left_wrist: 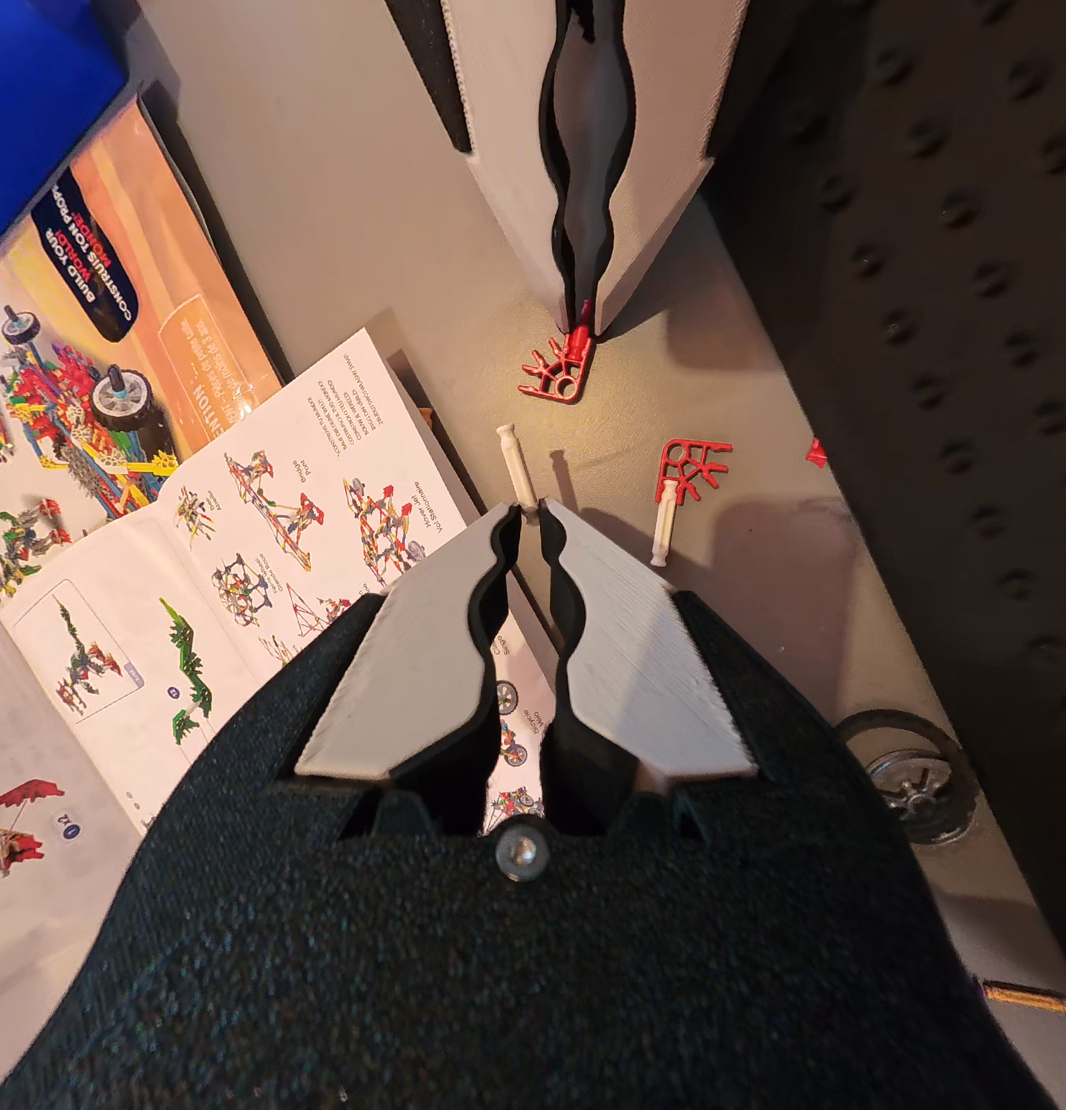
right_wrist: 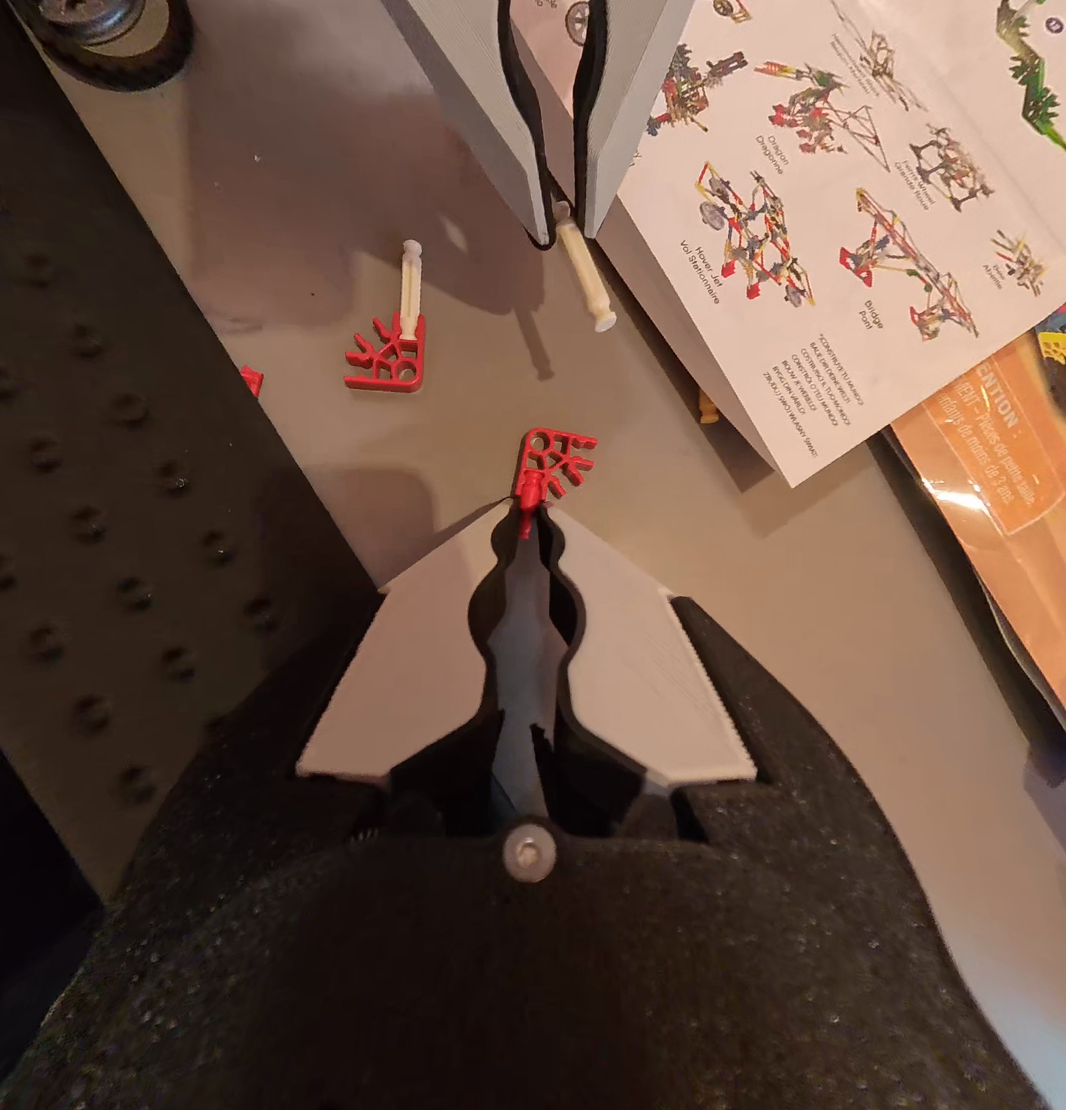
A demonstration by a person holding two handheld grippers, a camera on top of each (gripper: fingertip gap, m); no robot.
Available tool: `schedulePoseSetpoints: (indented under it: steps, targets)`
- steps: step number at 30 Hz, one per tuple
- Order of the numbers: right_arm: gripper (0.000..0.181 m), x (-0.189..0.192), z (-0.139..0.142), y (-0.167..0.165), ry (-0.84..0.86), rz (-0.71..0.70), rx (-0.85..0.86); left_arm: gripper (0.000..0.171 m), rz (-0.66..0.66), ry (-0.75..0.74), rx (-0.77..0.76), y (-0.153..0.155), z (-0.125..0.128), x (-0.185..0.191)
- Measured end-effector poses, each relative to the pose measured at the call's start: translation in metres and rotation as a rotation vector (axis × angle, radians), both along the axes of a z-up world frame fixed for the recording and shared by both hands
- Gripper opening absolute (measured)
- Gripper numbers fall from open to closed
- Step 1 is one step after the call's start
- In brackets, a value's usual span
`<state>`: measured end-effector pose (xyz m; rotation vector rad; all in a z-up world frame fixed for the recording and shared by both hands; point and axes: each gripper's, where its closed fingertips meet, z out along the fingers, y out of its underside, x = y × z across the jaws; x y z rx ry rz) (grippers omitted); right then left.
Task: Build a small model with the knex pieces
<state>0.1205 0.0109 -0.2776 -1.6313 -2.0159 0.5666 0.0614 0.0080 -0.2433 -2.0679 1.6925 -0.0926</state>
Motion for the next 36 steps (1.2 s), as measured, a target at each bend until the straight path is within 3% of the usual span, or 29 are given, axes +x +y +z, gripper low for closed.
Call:
schedulePoseSetpoints:
  steps: [8, 15, 27, 36]
  targets:
    - [0.005, -0.004, 0.020, -0.007, 0.102, -0.007, -0.127, 0.003, -0.009, -0.002, -0.026, -0.006, -0.003, -0.001]
    - [0.005, -0.006, 0.055, -0.021, 0.276, -0.058, -0.584, 0.003, -0.028, -0.026, -0.065, -0.013, -0.007, 0.002]
    - [0.005, -0.005, 0.043, -0.028, 0.194, -0.039, -0.612, 0.002, -0.104, -0.142, -0.061, -0.019, 0.001, 0.033]
    - [0.007, -0.004, 0.018, -0.023, 0.036, -0.025, -0.447, 0.003, -0.053, -0.107, -0.129, -0.021, -0.002, 0.034]
